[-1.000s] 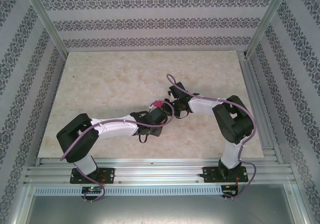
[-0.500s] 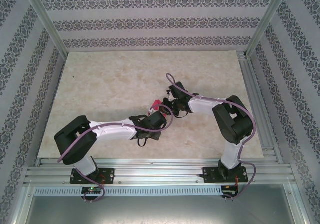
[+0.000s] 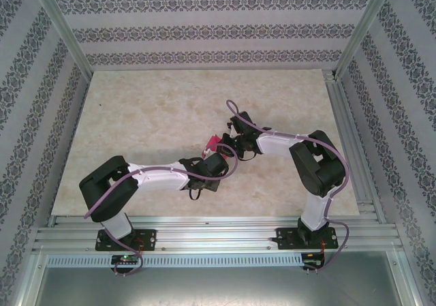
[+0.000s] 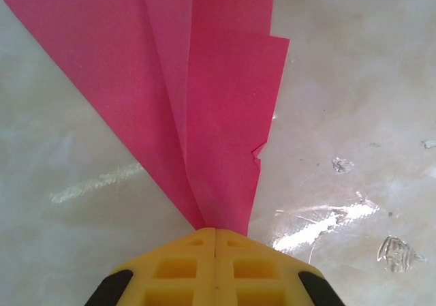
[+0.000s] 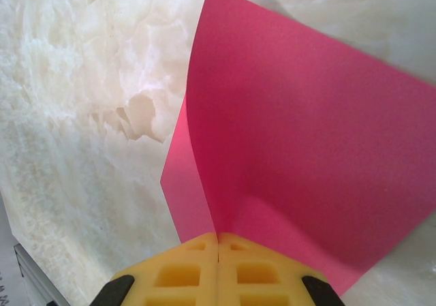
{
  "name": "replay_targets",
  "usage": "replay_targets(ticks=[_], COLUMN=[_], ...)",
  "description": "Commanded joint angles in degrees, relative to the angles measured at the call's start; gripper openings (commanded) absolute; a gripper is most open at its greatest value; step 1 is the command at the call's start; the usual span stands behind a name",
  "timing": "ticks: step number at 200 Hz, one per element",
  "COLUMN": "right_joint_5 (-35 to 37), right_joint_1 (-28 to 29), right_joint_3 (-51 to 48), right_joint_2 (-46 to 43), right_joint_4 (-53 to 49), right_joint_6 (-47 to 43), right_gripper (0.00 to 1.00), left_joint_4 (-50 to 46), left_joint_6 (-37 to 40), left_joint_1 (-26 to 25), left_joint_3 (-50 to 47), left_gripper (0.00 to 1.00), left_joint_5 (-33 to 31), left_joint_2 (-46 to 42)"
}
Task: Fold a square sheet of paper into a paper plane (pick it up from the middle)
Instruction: Fourth fold the wing at the center of the table.
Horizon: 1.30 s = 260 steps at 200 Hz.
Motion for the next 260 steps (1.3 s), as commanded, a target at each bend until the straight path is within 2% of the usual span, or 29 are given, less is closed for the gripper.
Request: replay_targets(ticks=[1, 22, 31, 45, 54, 78, 94, 108, 143, 150, 176, 226, 260], right_joint_5=[-0.50, -0.41, -0.24, -0.41, -0.03, -0.91, -1.53, -2.18, -3.54, -3.88, -4.36, -4.53, -4.18], right_joint_1=[0.30, 0.15, 0.02, -0.13, -0.29, -0.85, -1.08, -1.58, -3.07, -3.29, -3.55, -4.34, -4.52], right_joint_3=[-0.88, -1.21, -1.40, -1.91, -2.43, -3.01, -4.03, -4.52, -6.58, -6.82, -6.21, -3.09, -2.66], right_joint_2=[-2.15, -2.41, -2.50, -2.84, -3.41, -4.12, -4.77, -4.96, -5.58, -5.69, -5.15, -4.17, -3.51], right_joint_4=[1.23, 1.22, 1.28, 1.49, 1.71, 1.93, 3.17, 3.31, 3.44, 3.43, 1.68, -3.39, -4.38], right_joint_6=[0.32, 0.27, 0.26, 0.27, 0.27, -0.42, -0.72, -1.27, -3.05, -3.45, -5.71, -11.22, -11.61], right_gripper=[0.00, 0.00, 0.00, 0.00, 0.00, 0.00, 0.00, 0.00, 0.00, 0.00, 0.00, 0.00, 0.00], left_joint_4=[3.60, 3.20, 1.67, 0.40, 0.38, 2.82, 4.42, 6.09, 13.25, 13.86, 13.18, 15.34, 17.07], left_joint_6=[0.81, 0.79, 1.02, 1.33, 1.04, 2.04, 2.87, 0.75, -8.18, -9.43, -11.19, -12.99, -14.28], left_joint_1=[-0.22, -0.23, -0.20, -0.31, -0.23, -0.09, 0.03, 0.65, 7.69, 8.67, 10.56, 10.58, 10.59], left_joint_3=[0.38, 0.35, 1.05, 1.40, 0.74, -2.02, -3.60, -6.12, -14.58, -15.04, -13.13, -9.87, -8.61], left_gripper=[0.03, 0.02, 0.09, 0.14, 0.25, 0.40, 0.40, 0.39, 0.38, 0.41, 0.39, 0.37, 0.33], left_joint_5=[-0.59, -1.99, -2.52, -2.35, -2.03, 2.16, 5.29, 4.83, 10.18, 10.65, 12.96, 13.82, 15.96], left_joint_2=[0.13, -0.38, -0.40, -1.15, -2.25, -6.79, -10.63, -14.69, -22.44, -22.85, -19.71, -13.39, -9.21])
